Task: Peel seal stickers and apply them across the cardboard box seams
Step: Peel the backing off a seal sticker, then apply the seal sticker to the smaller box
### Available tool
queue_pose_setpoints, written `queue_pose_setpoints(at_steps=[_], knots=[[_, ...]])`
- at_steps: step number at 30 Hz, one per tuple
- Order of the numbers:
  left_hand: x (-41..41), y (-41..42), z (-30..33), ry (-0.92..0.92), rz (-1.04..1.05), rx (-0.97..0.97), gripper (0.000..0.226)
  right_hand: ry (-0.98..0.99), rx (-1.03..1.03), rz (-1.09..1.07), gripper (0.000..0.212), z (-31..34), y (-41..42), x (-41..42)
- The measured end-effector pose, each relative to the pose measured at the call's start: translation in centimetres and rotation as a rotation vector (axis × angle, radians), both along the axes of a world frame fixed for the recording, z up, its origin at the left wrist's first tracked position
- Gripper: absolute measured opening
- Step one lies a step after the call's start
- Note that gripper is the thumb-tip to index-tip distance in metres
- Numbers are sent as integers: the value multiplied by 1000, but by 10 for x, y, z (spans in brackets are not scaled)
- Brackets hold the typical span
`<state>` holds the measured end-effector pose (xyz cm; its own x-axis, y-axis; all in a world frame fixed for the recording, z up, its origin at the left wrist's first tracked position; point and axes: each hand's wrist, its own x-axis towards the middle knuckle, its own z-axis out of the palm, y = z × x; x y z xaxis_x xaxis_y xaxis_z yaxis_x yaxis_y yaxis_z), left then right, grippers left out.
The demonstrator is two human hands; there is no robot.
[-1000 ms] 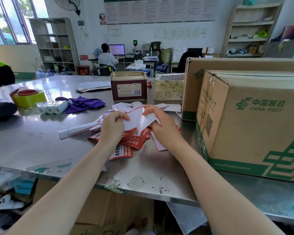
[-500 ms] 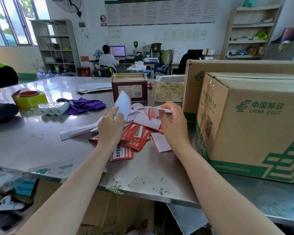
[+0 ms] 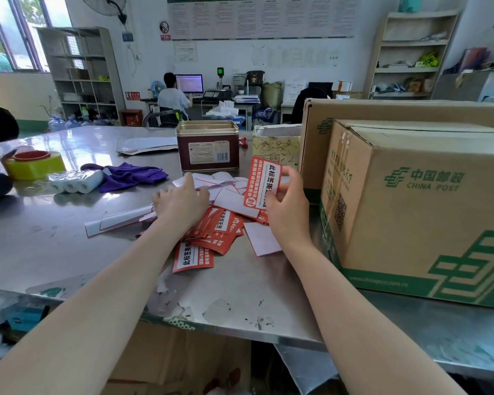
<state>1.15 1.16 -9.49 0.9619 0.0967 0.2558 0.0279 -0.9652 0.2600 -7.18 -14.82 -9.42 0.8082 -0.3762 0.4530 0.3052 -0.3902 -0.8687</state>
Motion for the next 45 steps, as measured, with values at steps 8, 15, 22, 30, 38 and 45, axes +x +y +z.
queue_pose_setpoints(at_steps=[8, 15, 22, 30, 38, 45], knots=[[-22, -17, 15, -658, -543, -49, 39, 75, -83, -55, 29, -4, 0, 4], [-22, -22, 13, -795, -552, -15, 36, -3, -35, 31, 38, 0, 1, 0], [-26, -22, 6, -516, -378, -633, 27, 133, 588, 117, 23, 2, -8, 5], [-32, -36, -4, -407, -313, -642, 34, 19, 514, 10, 12, 2, -11, 4], [-37, -37, -5, -434, -279, -573, 33, -57, 246, -95, 13, -4, -8, 4], [-41, -35, 12, -347, -163, -690, 38, 13, 108, -158, 19, 13, -2, -4]])
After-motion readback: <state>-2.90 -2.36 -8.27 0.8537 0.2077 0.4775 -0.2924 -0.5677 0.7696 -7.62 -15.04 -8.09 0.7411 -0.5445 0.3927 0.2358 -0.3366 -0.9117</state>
